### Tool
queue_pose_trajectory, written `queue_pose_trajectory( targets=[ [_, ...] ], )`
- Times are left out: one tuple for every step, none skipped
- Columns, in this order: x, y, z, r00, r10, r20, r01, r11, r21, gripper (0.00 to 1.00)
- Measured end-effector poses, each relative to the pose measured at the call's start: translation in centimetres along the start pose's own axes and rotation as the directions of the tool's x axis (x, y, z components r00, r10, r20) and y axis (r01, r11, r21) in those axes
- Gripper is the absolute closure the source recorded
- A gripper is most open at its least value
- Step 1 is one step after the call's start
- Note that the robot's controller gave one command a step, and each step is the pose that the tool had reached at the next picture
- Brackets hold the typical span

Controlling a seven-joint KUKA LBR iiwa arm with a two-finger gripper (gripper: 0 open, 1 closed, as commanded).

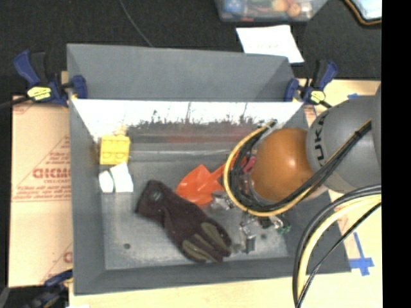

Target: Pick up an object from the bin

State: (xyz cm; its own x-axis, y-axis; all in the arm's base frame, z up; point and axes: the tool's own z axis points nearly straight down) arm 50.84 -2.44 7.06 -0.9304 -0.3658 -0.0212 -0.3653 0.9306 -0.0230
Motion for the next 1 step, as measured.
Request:
queue_pose_trajectory(
  targets=[
    [-2.06,-0.13,-2.17,1.000,0.000,-0.012,0.000,1.000,-0.004,0.00]
  ],
)
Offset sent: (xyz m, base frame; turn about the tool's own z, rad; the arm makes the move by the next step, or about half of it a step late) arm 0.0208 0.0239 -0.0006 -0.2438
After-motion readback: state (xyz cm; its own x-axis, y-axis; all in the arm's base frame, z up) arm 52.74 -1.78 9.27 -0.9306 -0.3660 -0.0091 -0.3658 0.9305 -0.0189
